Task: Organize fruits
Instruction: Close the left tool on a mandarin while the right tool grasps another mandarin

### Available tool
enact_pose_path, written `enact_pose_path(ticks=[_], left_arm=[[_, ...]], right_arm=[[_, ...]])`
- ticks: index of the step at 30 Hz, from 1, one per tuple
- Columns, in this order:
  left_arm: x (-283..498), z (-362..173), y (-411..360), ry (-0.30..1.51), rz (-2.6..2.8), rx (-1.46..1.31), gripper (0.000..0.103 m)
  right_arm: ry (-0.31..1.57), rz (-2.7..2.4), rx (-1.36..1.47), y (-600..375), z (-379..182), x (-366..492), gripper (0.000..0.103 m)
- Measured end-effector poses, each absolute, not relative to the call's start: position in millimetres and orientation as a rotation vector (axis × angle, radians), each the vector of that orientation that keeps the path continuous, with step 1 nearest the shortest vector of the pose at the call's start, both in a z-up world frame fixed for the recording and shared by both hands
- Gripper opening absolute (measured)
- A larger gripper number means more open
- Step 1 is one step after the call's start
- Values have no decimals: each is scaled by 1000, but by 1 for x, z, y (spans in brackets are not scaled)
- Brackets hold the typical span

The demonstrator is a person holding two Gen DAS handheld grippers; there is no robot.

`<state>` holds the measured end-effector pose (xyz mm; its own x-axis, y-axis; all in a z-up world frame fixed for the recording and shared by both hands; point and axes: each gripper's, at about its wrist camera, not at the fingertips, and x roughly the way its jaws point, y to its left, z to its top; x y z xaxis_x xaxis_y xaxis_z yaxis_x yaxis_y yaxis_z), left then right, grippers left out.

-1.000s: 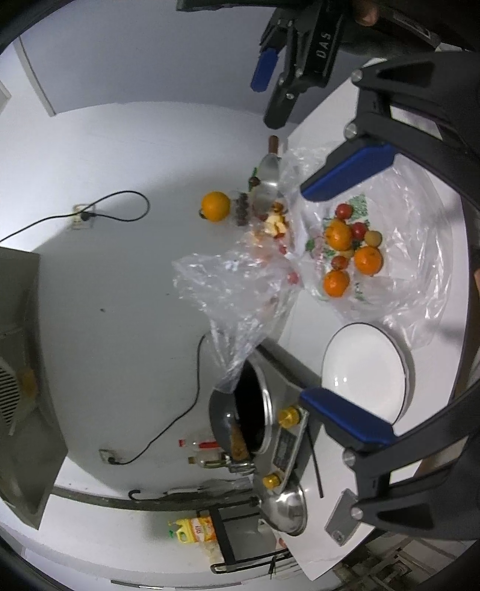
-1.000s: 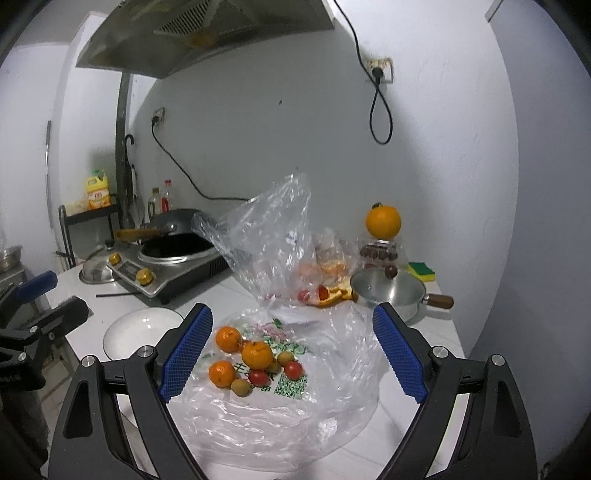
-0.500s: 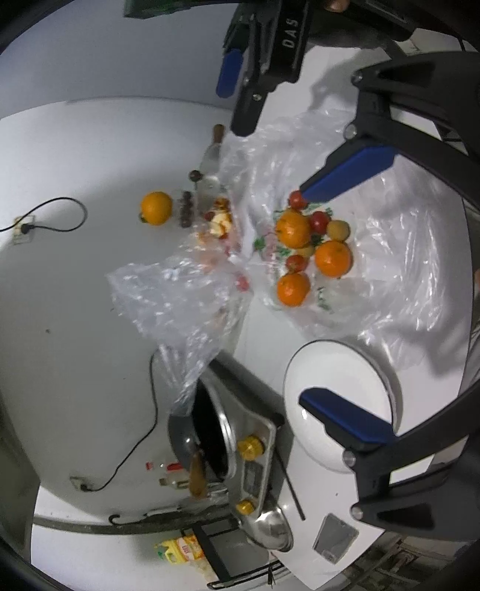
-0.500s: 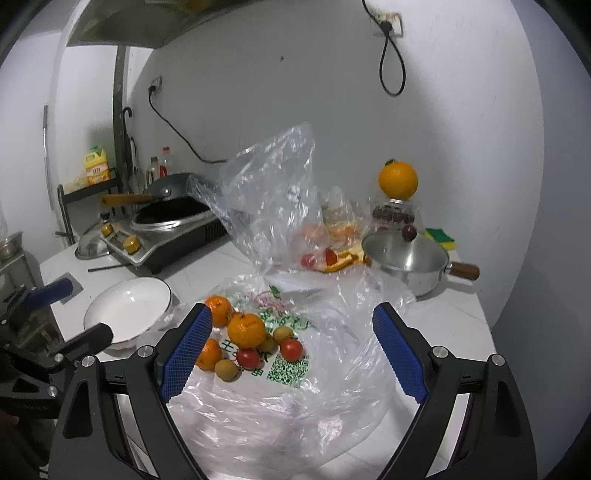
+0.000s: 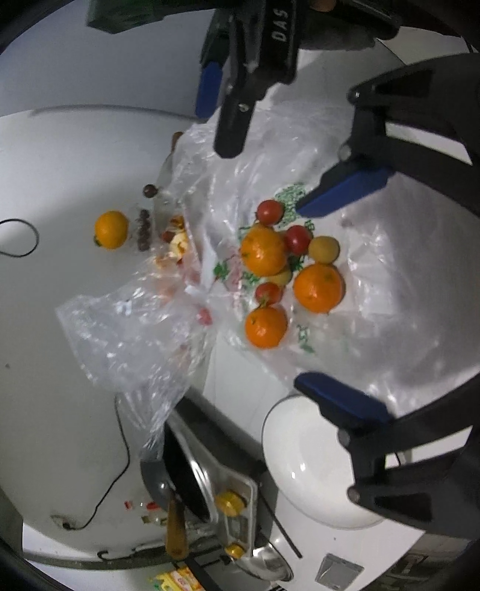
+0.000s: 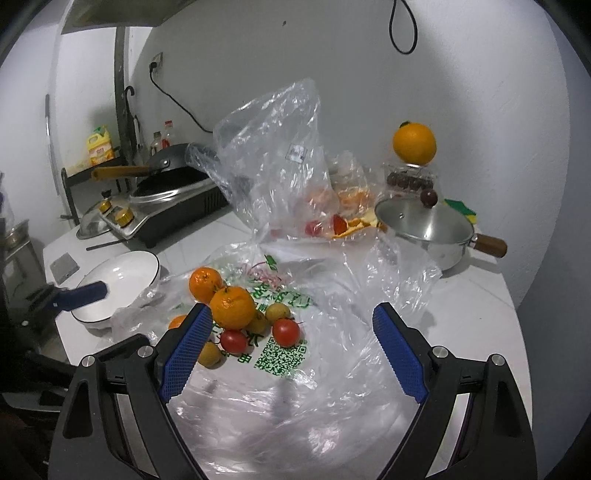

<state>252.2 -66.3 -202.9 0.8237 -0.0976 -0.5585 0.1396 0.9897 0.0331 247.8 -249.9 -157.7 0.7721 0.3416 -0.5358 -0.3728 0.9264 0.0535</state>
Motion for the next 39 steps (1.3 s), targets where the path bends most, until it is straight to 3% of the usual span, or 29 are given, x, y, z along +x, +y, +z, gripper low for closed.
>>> enact_pose_path(ticks=[3, 10, 23, 29, 31, 33, 39], left_arm=[[263, -212, -72, 627, -149, 82, 65], [281, -226, -79, 685, -168, 99, 53], [301, -236, -62, 741, -182, 1, 52], [300, -239, -52, 749, -205, -50, 41], [299, -239, -50, 748, -212, -54, 41], [298, -238, -50, 748, -215, -52, 40], [294, -236, -50, 735, -241, -63, 40]], right_arm=[[582, 389, -52, -255, -162, 256, 91], [609, 413, -44, -259, -170, 270, 90], [617, 445, -55, -251, -173, 277, 89], [628, 493, -53, -237, -173, 279, 89], [639, 514, -56, -227, -174, 282, 86], [663, 536, -70, -217, -178, 287, 74], [723, 572, -82, -193, -190, 304, 71]])
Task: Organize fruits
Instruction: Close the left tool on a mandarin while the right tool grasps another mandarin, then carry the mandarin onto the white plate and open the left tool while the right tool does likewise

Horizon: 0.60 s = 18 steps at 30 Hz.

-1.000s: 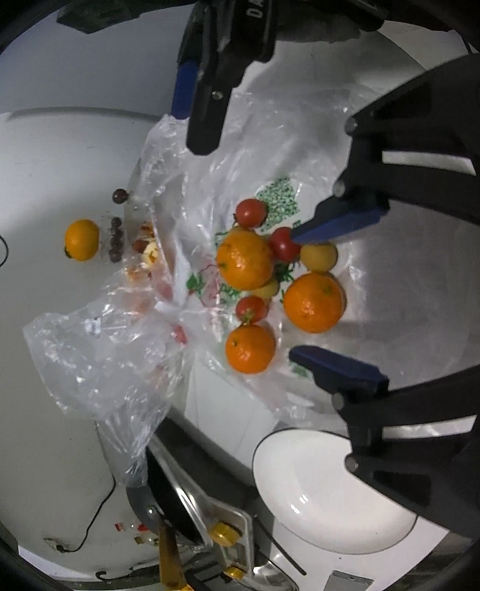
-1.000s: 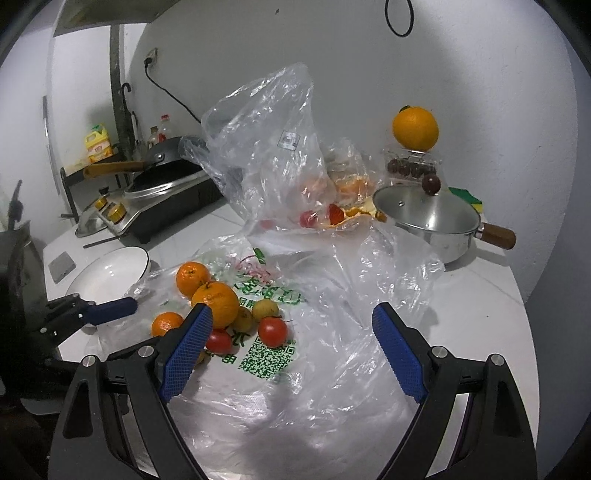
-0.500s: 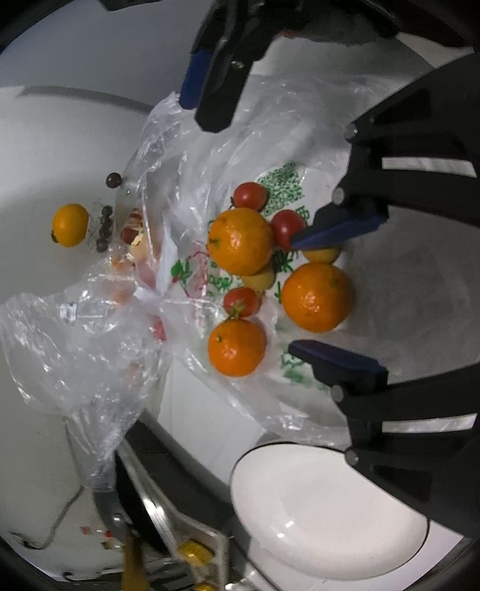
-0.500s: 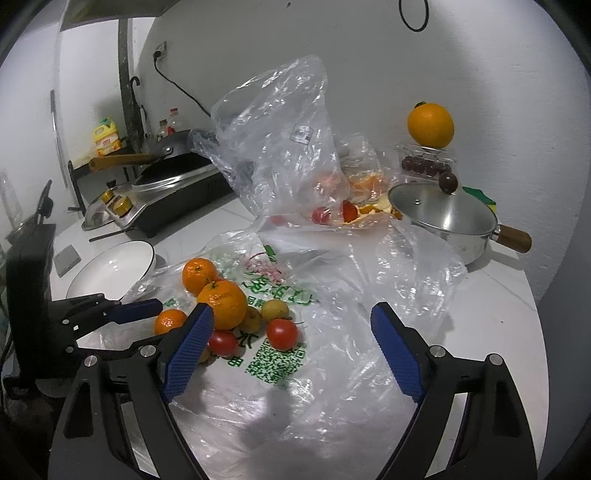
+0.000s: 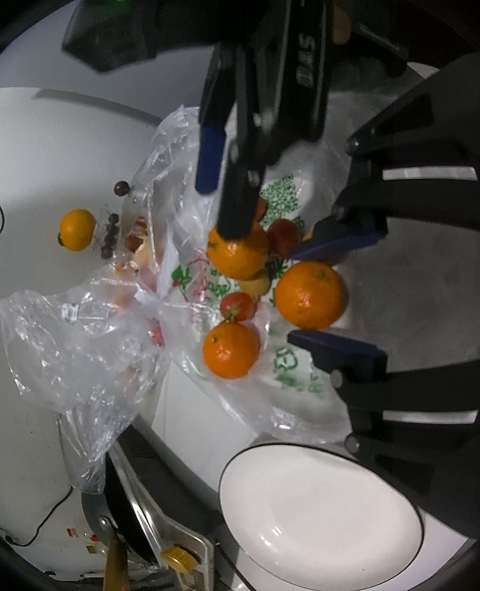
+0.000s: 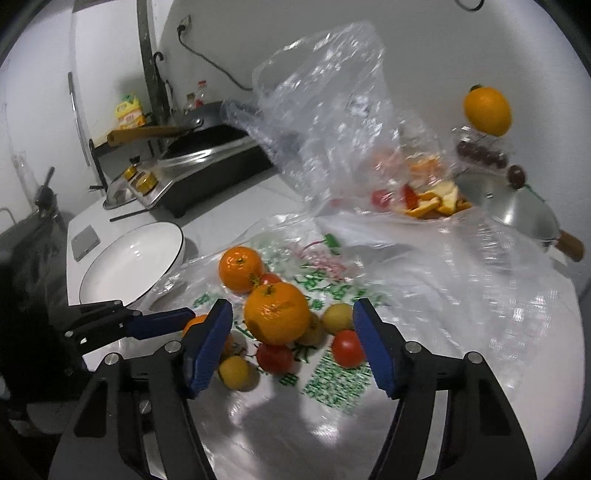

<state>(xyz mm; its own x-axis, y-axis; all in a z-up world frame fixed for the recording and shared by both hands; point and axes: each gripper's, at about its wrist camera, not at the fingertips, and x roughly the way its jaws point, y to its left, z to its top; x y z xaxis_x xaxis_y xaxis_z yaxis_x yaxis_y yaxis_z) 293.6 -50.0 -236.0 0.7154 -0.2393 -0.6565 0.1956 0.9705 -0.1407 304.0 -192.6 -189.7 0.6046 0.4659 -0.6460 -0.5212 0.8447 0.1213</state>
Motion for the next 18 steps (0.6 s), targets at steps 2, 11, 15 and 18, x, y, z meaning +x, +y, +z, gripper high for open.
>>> enact_pose_path(ticks=[2, 11, 15, 18], left_arm=[[292, -235, -49, 731, -246, -64, 40], [285, -226, -43, 708, -243, -59, 40], [280, -222, -41, 694, -238, -61, 40], [275, -216, -37, 674, -232, -65, 40]], right_arm=[[744, 581, -86, -187, -194, 308, 71], [803, 611, -68, -178, -209, 321, 52], [800, 602, -63, -179, -209, 321, 49], [788, 594, -56, -183, -205, 319, 49]])
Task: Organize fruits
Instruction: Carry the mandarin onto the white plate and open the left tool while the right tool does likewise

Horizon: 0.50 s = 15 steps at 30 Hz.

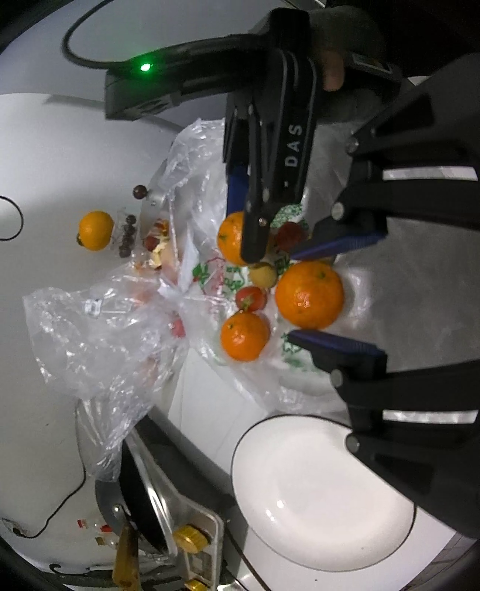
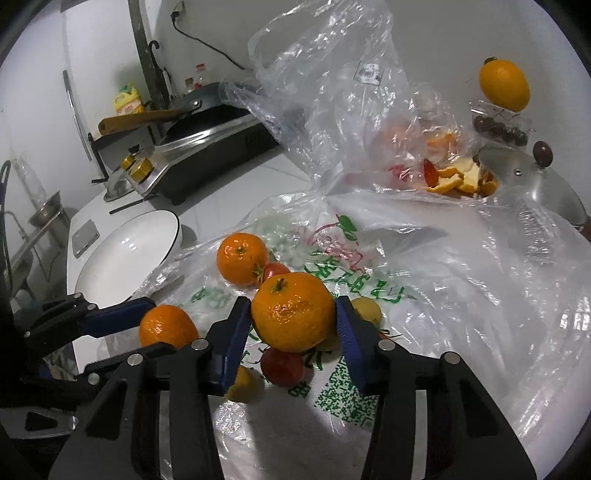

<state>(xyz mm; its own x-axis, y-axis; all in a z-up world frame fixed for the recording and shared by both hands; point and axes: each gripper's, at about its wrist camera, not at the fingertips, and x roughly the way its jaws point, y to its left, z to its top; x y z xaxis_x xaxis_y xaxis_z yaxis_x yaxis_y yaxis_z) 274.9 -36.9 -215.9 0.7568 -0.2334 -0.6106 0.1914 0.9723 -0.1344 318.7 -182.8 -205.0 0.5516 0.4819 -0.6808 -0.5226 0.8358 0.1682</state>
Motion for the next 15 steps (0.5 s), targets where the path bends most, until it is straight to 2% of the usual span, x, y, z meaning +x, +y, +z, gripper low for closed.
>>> enact_pose_path(ticks=[15], left_arm=[[241, -188, -10, 582, -195, -83, 40]], right_arm=[[707, 592, -75, -172, -167, 286, 49]])
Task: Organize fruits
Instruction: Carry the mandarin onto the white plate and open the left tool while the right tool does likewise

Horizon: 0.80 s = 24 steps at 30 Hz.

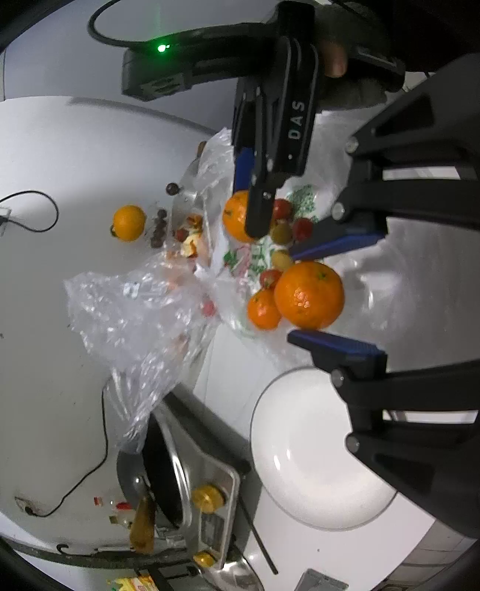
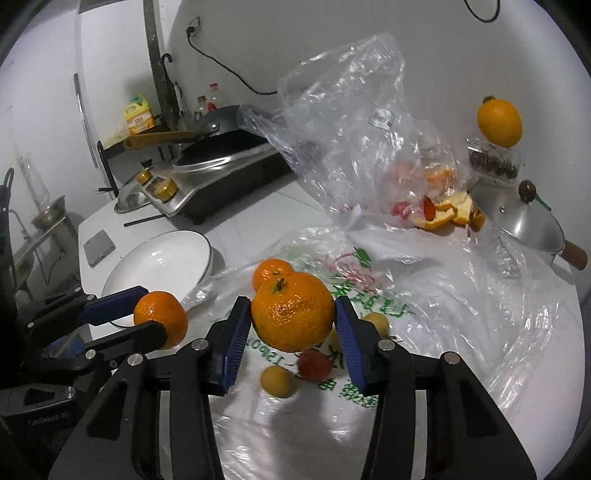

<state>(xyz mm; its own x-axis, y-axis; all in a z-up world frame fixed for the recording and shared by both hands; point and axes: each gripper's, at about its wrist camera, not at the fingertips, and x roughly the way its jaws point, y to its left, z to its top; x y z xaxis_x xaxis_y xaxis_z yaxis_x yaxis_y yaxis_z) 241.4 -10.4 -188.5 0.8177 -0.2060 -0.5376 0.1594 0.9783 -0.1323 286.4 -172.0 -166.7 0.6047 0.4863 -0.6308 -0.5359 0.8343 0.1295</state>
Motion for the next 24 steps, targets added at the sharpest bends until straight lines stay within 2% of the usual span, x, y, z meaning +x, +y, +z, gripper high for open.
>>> enact_pose_path(ticks=[24], left_arm=[[231, -187, 106, 572, -54, -83, 40]], right_arm=[[718, 665, -114, -65, -156, 285, 49]])
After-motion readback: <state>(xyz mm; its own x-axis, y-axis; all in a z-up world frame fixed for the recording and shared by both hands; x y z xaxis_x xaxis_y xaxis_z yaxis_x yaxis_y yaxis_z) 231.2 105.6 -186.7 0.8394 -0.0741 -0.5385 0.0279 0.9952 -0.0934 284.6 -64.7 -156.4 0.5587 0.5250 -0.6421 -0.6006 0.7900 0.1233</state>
